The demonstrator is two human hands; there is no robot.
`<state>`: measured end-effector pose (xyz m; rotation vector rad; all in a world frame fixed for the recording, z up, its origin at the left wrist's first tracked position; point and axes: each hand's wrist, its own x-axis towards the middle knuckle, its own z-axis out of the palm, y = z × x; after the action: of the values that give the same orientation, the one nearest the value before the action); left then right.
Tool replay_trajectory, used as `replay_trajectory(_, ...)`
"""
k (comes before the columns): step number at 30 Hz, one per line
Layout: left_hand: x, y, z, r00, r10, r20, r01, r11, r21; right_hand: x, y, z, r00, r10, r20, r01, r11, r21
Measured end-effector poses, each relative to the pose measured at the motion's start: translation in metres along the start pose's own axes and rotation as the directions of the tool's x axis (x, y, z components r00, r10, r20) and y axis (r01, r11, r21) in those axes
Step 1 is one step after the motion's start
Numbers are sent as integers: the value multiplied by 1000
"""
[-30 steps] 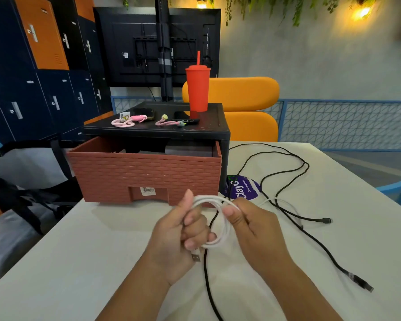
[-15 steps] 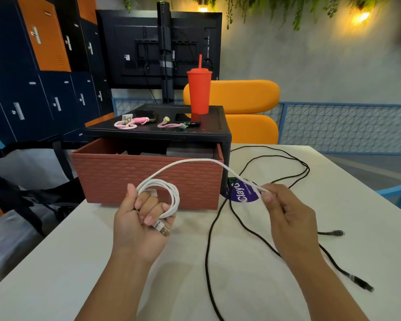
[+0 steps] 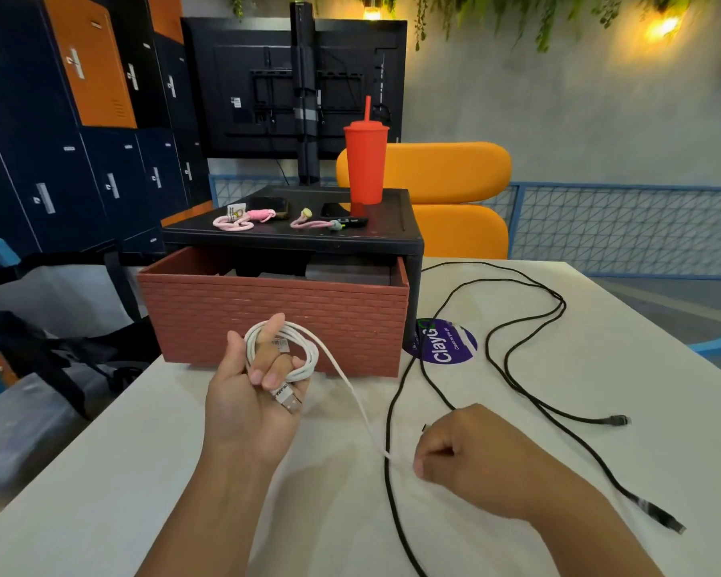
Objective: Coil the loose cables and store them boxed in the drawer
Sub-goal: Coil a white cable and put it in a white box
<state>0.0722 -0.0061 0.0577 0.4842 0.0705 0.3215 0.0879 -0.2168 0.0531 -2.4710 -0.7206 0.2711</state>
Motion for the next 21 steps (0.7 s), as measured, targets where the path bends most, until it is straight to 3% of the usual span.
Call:
replay_trajectory(4, -2, -4, 1, 999, 27, 24, -30, 992, 120, -3, -8, 2, 997, -12, 78, 14, 1000, -25)
replay_trajectory(7, -6, -10, 4, 993, 109, 48, -119, 909, 399, -7, -17, 3, 987, -63, 145, 60, 998, 23)
replay_trajectory(8, -9, -14, 5, 983, 166, 80, -182, 803, 568, -8, -21, 3, 982, -93, 166, 84, 995, 58)
replay_trajectory(10, -13, -24, 4, 951, 228, 211, -299, 493, 817, -10, -26, 4, 970, -150, 193, 123, 982, 143)
replay_trajectory(12, -17, -33, 4, 928, 177, 328, -371, 347, 861, -13, -30, 0, 960, -191, 207, 142, 963, 230)
replay_trajectory(16, -20, -38, 4, 925, 28, 378, -369, 303, 879, -17, -29, -10, 933, -317, 174, 209, 865, 456)
replay_trajectory(21, -23, -42, 3, 902, -121, 414, -363, 304, 881, -19, -24, -17, 931, -358, -73, 317, 693, 647)
